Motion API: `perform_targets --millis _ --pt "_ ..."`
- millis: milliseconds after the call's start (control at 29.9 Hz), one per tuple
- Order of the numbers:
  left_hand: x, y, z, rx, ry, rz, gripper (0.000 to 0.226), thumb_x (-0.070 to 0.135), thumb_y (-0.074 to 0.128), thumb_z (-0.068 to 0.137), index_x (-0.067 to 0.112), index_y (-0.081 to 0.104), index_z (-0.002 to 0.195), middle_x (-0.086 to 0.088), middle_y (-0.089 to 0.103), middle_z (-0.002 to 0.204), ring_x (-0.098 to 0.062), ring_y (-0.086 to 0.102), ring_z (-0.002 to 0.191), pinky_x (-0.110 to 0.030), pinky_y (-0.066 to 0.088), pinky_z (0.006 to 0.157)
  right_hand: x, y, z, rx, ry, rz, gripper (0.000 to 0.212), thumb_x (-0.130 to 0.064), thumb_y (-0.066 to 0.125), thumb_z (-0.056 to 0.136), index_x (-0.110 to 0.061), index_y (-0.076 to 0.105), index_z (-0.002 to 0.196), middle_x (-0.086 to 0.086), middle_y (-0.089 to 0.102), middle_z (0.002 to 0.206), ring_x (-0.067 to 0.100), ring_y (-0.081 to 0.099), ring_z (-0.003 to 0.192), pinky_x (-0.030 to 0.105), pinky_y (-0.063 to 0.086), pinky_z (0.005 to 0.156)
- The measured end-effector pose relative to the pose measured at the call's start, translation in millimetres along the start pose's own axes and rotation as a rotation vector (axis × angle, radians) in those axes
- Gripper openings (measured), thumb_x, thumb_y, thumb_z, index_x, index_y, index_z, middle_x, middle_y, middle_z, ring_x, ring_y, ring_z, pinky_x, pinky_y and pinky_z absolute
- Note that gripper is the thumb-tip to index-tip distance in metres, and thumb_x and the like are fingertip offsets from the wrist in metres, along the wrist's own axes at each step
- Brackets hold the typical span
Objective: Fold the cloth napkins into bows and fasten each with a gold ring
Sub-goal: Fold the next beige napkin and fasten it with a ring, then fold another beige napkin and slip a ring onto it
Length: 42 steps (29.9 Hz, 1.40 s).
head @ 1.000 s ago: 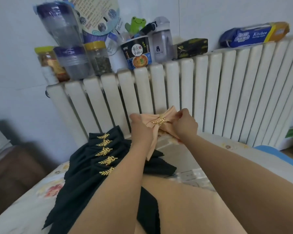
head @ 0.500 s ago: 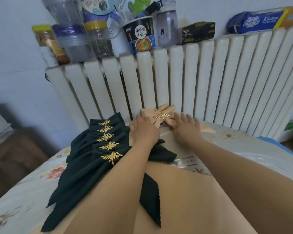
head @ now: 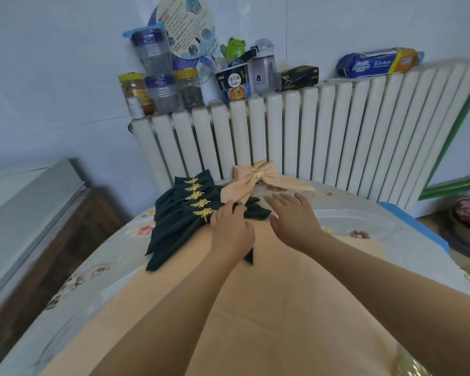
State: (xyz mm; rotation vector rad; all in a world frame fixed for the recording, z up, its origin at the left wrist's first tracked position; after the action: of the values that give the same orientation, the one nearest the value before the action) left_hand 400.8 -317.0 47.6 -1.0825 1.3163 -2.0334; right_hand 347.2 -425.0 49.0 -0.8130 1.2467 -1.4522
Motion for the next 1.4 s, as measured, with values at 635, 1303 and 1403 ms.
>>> perform_targets --millis 635,1303,1403 --pt "-28.1 -16.0 -292.9 -0.296 -0.128 -0.015 0.046 0.038 0.047 0.094 0.024 0.04 0.138 -0.001 0.023 0.154 -0.016 0.017 0.143 -0.034 0.017 0.112 -79.4 -1.8 -277.5 -0.255 -0.15 0.132 0.045 -0.047 0.039 0.095 -0.034 0.039 0.138 -0.013 0.037 0.147 0.005 0.025 0.139 0.026 0.01 0.111" --pt "-35.6 -30.3 -378.5 -0.226 -0.243 -0.28 0.029 0.043 0.079 0.067 0.049 0.064 0.091 0.01 0.037 0.145 -0.016 0.027 0.136 -0.037 0.017 0.115 -60.3 -2.6 -359.6 -0.208 0.042 0.591 0.025 -0.04 0.08 0.067 -0.049 0.056 0.064 -0.015 0.055 0.127 0.011 0.036 0.13 0.035 0.023 0.11" --pt "-34.1 -32.2 -379.1 -0.192 -0.232 -0.313 0.021 0.043 0.078 0.067 0.053 0.061 0.073 0.011 0.043 0.14 -0.015 0.03 0.133 -0.038 0.02 0.113 -59.4 -4.3 -358.8 -0.194 0.086 0.604 0.024 -0.036 0.075 0.074 -0.049 0.057 0.065 -0.014 0.058 0.126 0.011 0.037 0.128 0.036 0.024 0.11"
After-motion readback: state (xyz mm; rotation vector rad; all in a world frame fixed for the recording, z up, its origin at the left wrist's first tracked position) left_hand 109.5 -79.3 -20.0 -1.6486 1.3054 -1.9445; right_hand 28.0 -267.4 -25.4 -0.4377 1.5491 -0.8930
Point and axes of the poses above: each hand's wrist, its own z-axis towards the middle knuckle, its own y-axis out of the palm, x = y × z, the point moved 10 cm from there along z, towards the middle knuckle
